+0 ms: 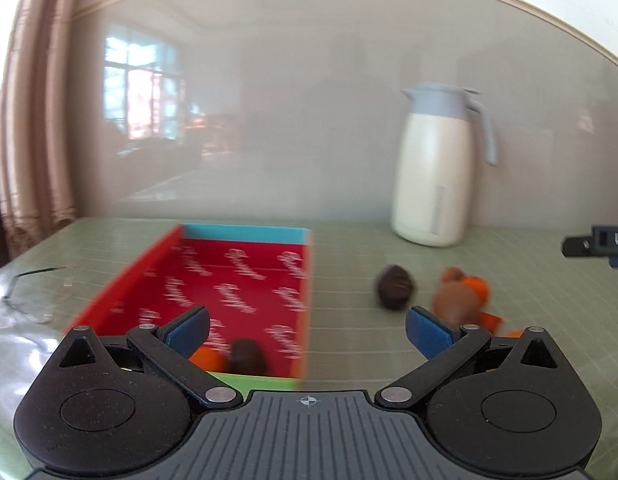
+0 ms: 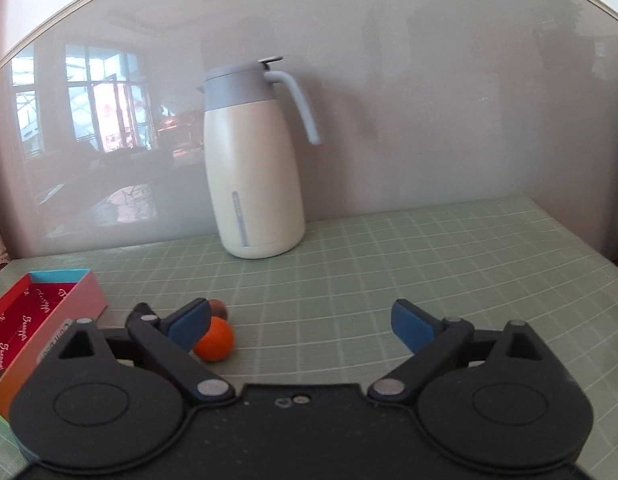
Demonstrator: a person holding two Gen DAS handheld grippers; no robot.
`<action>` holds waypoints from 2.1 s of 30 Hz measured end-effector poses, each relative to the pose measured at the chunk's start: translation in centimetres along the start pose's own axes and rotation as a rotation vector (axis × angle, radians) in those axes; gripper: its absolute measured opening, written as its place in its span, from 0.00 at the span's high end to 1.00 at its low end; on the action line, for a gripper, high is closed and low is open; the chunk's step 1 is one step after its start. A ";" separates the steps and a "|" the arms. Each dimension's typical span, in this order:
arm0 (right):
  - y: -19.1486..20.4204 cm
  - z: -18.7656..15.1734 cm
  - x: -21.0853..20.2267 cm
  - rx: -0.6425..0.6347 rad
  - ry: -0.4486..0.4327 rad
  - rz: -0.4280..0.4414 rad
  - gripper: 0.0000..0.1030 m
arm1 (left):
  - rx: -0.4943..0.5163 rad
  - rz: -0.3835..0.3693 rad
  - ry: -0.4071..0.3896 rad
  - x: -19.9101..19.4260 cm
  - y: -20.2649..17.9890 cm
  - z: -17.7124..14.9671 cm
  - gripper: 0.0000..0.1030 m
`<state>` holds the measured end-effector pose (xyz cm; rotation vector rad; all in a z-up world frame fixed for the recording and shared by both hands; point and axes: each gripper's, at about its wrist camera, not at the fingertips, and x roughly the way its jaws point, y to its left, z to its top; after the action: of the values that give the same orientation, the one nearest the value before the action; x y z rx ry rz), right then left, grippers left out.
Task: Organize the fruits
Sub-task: 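Reach the left gripper to the small tan round fruit and grasp it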
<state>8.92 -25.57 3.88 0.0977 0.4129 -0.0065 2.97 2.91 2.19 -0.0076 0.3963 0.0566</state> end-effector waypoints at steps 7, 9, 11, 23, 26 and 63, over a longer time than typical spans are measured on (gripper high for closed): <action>-2.0 -0.3 -0.2 -0.039 -0.024 -0.115 0.06 | 0.030 -0.073 0.048 1.1 -4.1 -0.4 0.00; -2.5 -0.3 -0.3 -0.043 -0.026 -0.124 0.06 | 0.040 -0.087 0.058 1.3 -4.9 -0.7 0.00; -2.9 -0.4 -0.4 -0.045 -0.025 -0.132 0.06 | 0.050 -0.099 0.066 1.3 -5.6 -0.8 0.00; -5.8 -0.6 -0.9 -0.026 -0.014 -0.180 0.06 | 0.072 -0.200 0.131 2.8 -10.6 -1.6 0.23; -6.7 -0.8 -1.1 -0.022 -0.012 -0.197 0.06 | 0.073 -0.221 0.134 3.0 -11.8 -1.7 0.26; -10.1 -1.1 -1.7 0.018 -0.008 -0.223 0.05 | 0.137 -0.306 0.228 2.3 -16.2 -3.4 0.63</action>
<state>6.63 -35.51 2.61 0.0684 0.4144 -0.2306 4.74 -13.24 -1.88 0.0613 0.6227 -0.2756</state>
